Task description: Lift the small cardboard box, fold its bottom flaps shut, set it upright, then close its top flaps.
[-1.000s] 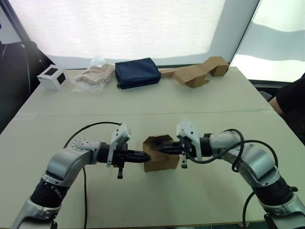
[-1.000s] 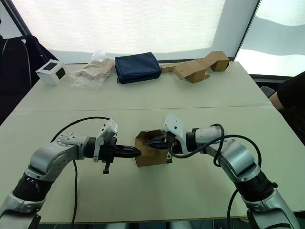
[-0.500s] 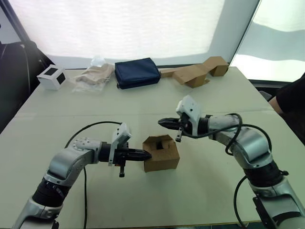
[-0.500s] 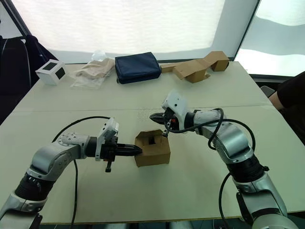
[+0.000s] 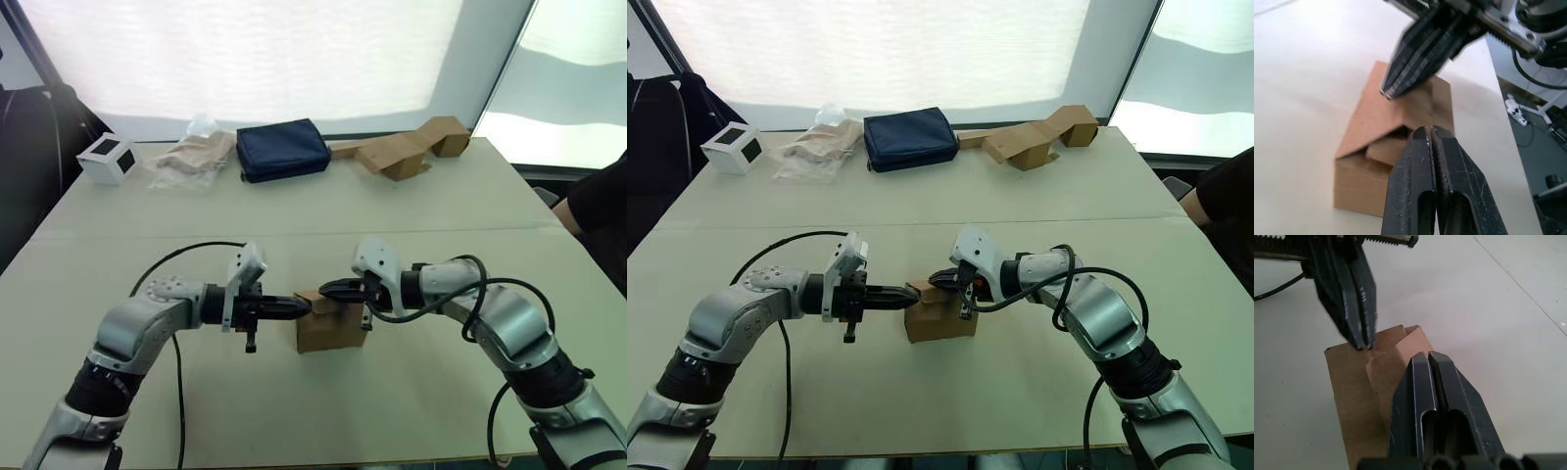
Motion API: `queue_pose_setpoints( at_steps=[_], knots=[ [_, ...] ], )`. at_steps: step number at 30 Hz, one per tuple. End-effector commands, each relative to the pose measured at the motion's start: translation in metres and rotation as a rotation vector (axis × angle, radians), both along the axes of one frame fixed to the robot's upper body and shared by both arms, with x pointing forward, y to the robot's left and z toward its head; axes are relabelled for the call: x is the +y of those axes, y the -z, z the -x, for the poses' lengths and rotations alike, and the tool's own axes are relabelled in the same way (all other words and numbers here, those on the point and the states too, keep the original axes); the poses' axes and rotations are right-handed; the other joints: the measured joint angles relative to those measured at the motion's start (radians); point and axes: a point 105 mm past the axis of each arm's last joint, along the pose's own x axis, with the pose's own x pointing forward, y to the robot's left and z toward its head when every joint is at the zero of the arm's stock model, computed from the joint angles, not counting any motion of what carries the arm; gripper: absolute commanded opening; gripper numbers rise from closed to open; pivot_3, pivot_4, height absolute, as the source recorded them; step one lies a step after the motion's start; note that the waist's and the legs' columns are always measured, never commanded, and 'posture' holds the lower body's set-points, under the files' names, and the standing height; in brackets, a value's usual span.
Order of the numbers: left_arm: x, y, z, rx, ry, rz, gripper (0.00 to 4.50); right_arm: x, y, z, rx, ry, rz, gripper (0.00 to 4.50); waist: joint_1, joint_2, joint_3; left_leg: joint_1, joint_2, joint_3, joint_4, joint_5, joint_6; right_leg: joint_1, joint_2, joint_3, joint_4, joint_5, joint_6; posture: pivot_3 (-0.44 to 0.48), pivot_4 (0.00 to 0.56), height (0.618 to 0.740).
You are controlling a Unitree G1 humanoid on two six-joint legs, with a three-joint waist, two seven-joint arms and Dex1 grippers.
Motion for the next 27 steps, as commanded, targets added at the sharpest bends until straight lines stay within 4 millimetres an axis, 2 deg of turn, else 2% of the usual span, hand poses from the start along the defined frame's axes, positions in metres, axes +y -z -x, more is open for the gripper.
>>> queue_pose_setpoints(
  at_steps=[1,6,13,17,22,27],
  knots=[
    [-0.005,-0.009,-0.005,-0.042,-0.003,0.032,0.08,0.003,-0.009,0.003,-0.041,-0.009,-0.016,0.0,0.0,0.0,0.0,0.0,0.0,0.0,0.0,0.0,0.0,0.0,0.0,0.0,0.0,0.0,0.0,0.0,0.15,0.74],
    [-0.018,-0.001,-0.02,-0.07,-0.039,0.024,0.08,0.002,-0.01,0.004,-0.044,-0.001,-0.019,0.0,0.001,0.0,0.0,0.0,0.0,0.0,0.0,0.0,0.0,0.0,0.0,0.0,0.0,0.0,0.0,0.0,0.15,0.74],
    [-0.024,0.005,-0.025,-0.069,-0.054,0.038,0.08,0.001,-0.016,0.006,-0.059,0.007,-0.04,0.0,-0.001,0.0,0.0,0.0,0.0,0.0,0.0,0.0,0.0,0.0,0.0,0.0,0.0,0.0,0.0,0.0,0.15,0.74],
    [-0.024,0.005,-0.027,-0.064,-0.068,0.053,0.08,0.002,-0.027,0.016,-0.04,-0.026,-0.133,0.0,0.001,0.0,0.0,0.0,0.0,0.0,0.0,0.0,0.0,0.0,0.0,0.0,0.0,0.0,0.0,0.0,0.15,0.74],
    [-0.024,0.005,-0.025,-0.06,-0.068,0.058,0.08,-0.002,-0.018,0.033,0.01,-0.057,-0.118,0.0,0.001,0.0,0.0,0.0,0.0,0.0,0.0,0.0,0.0,0.0,0.0,0.0,0.0,0.0,0.0,0.0,0.15,0.74],
    [-0.023,0.004,-0.025,-0.058,-0.074,0.062,0.08,-0.005,-0.007,0.037,0.01,-0.063,-0.046,0.0,0.0,0.0,0.0,0.0,0.0,0.0,0.0,0.0,0.0,0.0,0.0,0.0,0.0,0.0,0.0,0.0,0.15,0.74]
  ],
)
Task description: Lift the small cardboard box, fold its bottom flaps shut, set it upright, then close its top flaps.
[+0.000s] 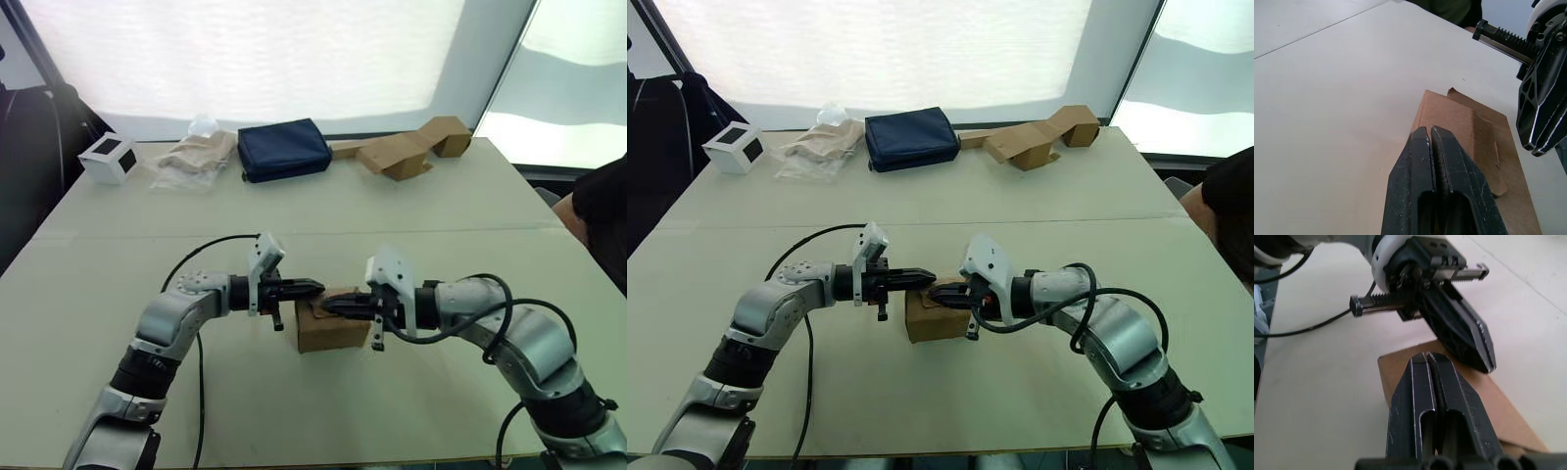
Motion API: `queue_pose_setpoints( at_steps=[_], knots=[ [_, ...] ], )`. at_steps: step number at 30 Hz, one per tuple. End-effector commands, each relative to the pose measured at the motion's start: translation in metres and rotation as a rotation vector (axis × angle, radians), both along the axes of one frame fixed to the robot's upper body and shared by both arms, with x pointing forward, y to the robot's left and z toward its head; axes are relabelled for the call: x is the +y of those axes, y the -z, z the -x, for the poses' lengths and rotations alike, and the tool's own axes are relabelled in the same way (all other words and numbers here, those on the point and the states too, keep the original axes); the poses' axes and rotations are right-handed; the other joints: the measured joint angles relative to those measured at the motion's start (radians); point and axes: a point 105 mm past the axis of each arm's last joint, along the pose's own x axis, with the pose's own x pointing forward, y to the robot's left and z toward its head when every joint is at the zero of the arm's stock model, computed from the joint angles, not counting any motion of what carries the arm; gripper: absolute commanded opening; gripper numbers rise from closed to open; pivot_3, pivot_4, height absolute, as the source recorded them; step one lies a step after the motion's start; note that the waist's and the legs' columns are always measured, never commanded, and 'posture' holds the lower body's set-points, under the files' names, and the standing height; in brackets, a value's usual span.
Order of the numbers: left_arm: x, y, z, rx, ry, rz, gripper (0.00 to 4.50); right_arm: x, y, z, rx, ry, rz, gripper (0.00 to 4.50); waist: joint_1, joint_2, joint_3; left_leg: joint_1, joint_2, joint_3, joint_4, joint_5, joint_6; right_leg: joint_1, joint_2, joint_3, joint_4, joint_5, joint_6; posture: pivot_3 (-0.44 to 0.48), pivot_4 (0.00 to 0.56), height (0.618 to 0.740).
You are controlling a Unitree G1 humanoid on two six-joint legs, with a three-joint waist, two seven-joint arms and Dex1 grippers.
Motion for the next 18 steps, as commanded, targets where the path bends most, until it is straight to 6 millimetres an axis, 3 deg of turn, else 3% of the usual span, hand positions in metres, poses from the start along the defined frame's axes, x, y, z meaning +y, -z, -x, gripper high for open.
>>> queue_pose_setpoints(
  at_steps=[1,18],
  knots=[
    [0.0,-0.01,0.003,-0.033,0.008,0.02,0.08,0.001,-0.001,0.005,-0.051,-0.028,0.036,0.0,0.0,0.0,0.0,0.0,0.0,0.0,0.0,0.0,0.0,0.0,0.0,0.0,0.0,0.0,0.0,0.0,0.15,0.74],
    [0.001,-0.012,0.005,-0.02,0.013,0.029,0.08,-0.002,0.021,-0.008,-0.091,-0.005,0.144,0.0,0.001,0.0,0.0,0.0,0.0,0.0,0.0,0.0,0.0,0.0,0.0,0.0,0.0,0.0,0.0,0.0,0.15,0.74]
  ],
)
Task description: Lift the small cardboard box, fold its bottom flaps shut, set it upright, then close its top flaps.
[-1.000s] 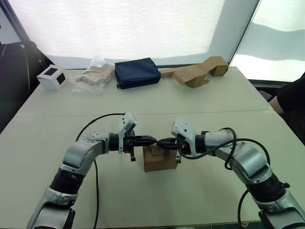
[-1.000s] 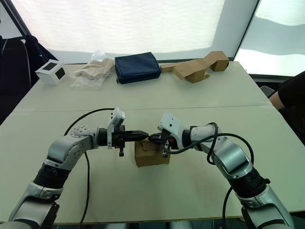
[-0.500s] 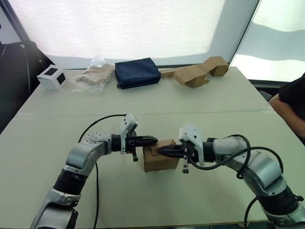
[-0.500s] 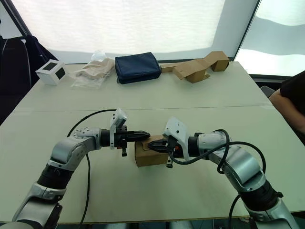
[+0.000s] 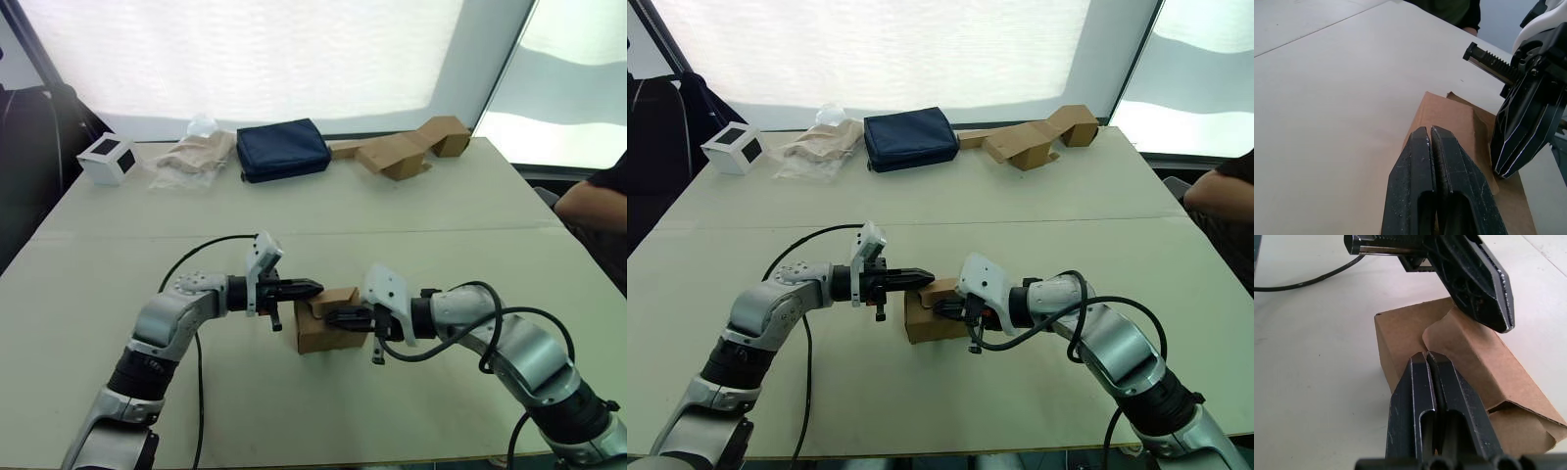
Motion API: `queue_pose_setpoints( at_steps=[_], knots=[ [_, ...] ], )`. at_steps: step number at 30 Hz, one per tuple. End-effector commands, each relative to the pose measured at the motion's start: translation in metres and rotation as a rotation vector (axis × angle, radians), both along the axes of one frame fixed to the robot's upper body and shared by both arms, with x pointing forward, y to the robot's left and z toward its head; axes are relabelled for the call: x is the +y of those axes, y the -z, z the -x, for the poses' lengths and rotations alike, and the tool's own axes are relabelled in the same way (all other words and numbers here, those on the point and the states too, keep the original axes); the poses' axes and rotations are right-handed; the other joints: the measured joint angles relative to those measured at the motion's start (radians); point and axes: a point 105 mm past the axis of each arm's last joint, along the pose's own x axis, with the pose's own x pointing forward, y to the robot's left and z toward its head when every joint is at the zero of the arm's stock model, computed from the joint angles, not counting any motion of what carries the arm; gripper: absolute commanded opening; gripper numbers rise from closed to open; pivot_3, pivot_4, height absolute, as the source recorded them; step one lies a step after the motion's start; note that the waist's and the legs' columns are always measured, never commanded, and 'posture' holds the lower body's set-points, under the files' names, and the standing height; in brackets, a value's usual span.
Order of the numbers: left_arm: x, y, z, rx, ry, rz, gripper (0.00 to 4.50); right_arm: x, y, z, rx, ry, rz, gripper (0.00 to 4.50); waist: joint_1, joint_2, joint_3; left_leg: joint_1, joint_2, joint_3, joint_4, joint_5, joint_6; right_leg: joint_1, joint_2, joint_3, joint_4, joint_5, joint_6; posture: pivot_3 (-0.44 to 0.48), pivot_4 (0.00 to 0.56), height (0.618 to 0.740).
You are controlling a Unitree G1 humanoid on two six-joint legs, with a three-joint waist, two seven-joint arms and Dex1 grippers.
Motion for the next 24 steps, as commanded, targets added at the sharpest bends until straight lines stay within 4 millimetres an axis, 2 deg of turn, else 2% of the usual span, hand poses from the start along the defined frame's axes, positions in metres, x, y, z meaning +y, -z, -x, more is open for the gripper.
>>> queue_pose_setpoints(
  at_steps=[1,6,15,24],
  knots=[
    [-0.001,-0.01,0.003,-0.03,0.013,0.023,0.08,-0.001,-0.001,-0.004,-0.043,0.006,0.026,0.0,0.0,0.0,0.0,0.0,0.0,0.0,0.0,0.0,0.0,0.0,0.0,0.0,0.0,0.0,0.0,0.0,0.15,0.74],
    [-0.002,-0.01,0.004,-0.029,0.019,0.021,0.08,-0.001,-0.001,-0.006,-0.052,0.011,0.024,0.0,0.0,0.0,0.0,0.0,0.0,0.0,0.0,0.0,0.0,0.0,0.0,0.0,0.0,0.0,0.0,0.0,0.15,0.74],
    [-0.005,-0.007,0.01,-0.08,0.052,-0.033,0.08,-0.001,-0.013,-0.01,-0.057,0.024,-0.016,0.0,0.0,0.0,0.0,0.0,0.0,0.0,0.0,0.0,0.0,0.0,0.0,0.0,0.0,0.0,0.0,0.0,0.15,0.74],
    [-0.004,-0.007,0.01,-0.132,0.068,-0.08,0.08,0.0,-0.027,-0.002,-0.025,-0.009,-0.063,0.0,0.0,0.0,0.0,0.0,0.0,0.0,0.0,0.0,0.0,0.0,0.0,0.0,0.0,0.0,0.0,0.0,0.15,0.74]
  ],
)
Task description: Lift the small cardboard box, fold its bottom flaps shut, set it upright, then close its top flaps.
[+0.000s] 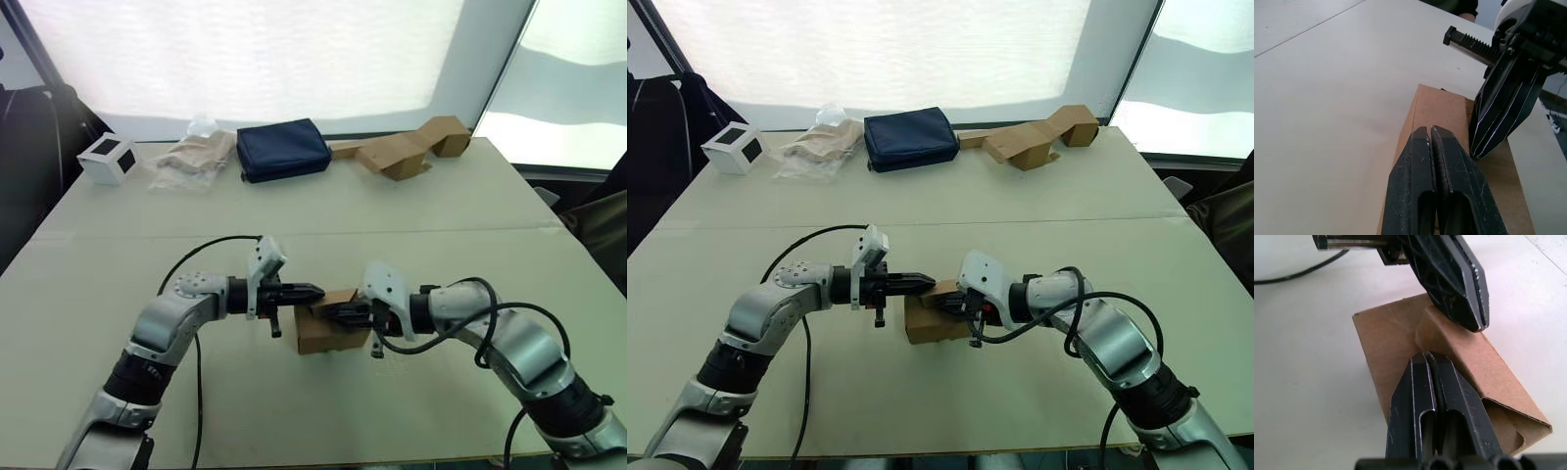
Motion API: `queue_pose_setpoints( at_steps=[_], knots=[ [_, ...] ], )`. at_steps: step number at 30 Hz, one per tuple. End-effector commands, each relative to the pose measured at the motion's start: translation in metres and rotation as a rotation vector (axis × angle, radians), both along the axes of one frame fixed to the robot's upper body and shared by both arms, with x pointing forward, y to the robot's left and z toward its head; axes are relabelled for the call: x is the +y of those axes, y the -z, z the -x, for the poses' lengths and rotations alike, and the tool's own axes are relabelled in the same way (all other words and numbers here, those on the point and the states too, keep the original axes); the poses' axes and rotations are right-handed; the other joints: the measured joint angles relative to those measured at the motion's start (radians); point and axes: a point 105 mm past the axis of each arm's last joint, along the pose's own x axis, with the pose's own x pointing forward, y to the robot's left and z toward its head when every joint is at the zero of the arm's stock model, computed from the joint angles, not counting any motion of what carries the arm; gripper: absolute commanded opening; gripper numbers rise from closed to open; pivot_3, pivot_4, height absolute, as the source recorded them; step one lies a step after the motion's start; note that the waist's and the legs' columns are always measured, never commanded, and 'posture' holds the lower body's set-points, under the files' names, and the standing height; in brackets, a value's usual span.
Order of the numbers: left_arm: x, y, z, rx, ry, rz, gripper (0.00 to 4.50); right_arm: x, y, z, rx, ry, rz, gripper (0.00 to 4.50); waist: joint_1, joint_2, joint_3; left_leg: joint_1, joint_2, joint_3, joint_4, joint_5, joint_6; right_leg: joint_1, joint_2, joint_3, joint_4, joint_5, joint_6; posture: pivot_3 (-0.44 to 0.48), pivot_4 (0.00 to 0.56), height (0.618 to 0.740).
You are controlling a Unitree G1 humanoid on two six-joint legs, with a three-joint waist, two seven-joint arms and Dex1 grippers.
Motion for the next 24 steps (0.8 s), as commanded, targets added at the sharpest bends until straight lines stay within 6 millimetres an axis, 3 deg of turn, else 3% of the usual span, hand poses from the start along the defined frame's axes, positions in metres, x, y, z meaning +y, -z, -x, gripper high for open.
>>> queue_pose_setpoints(
  at_steps=[1,12,24],
  knots=[
    [-0.004,-0.008,0.004,-0.056,0.036,-0.012,0.08,0.003,-0.017,0.002,-0.049,-0.017,-0.034,0.0,0.0,0.0,0.0,0.0,0.0,0.0,0.0,0.0,0.0,0.0,0.0,0.0,0.0,0.0,0.0,0.0,0.15,0.74],
    [-0.004,-0.018,-0.004,-0.058,0.0,0.035,0.08,0.011,-0.011,0.006,-0.03,-0.041,-0.032,0.0,-0.001,0.0,0.0,0.0,0.0,0.0,0.0,0.0,0.0,0.0,0.0,0.0,0.0,0.0,0.0,0.0,0.15,0.74],
    [-0.004,-0.017,0.0,-0.047,0.015,0.035,0.08,0.013,-0.005,-0.007,-0.073,-0.001,-0.011,0.0,0.0,0.0,0.0,0.0,0.0,0.0,0.0,0.0,0.0,0.0,0.0,0.0,0.0,0.0,0.0,0.0,0.15,0.74]
  ],
)
